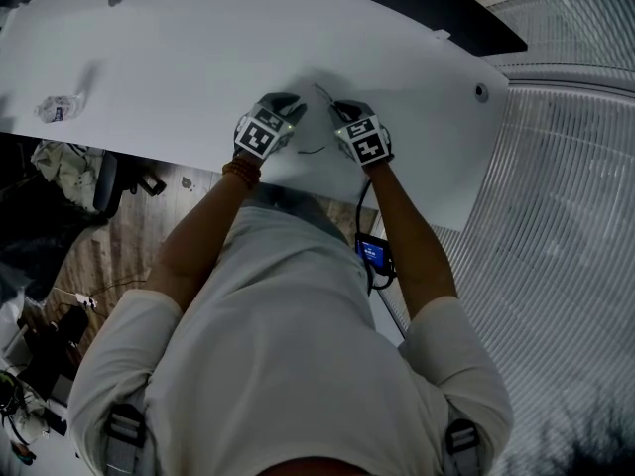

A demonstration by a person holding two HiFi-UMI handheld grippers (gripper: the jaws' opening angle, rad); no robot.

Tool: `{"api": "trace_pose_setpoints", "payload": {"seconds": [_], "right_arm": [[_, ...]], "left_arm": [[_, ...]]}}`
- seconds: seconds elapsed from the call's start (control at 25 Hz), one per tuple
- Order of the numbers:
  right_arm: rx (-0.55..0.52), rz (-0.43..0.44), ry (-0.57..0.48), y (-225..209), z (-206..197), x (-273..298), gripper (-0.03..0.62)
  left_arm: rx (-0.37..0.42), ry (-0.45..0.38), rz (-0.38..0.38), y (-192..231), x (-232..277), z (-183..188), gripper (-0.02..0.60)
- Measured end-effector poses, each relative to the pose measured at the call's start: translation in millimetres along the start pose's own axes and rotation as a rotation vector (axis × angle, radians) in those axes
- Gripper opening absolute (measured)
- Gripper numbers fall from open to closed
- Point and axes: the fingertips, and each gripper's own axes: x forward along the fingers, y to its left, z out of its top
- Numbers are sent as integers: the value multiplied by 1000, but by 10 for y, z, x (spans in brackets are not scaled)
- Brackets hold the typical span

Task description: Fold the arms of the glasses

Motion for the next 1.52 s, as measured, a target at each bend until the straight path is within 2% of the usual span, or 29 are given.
{"api": "trace_pose_setpoints", "payload": {"seconds": [0.36,0.96,1.24,1.52], "right_arm": [[-4,-45,-32,-35,101,-220,18],[-73,-145,-67,-200,302,-529,18],[-101,-152,-74,-134,320,-481,18],[-100,-135,-79,-28,314,-454,18]], "left_arm": [[-71,-25,-36,-95,-88,17,83],[-173,-96,-124,-356,-179,312,86],[-236,-108,-188,-468,-157,388,87],[-238,-117,-215,-498,-130,485,84]]}}
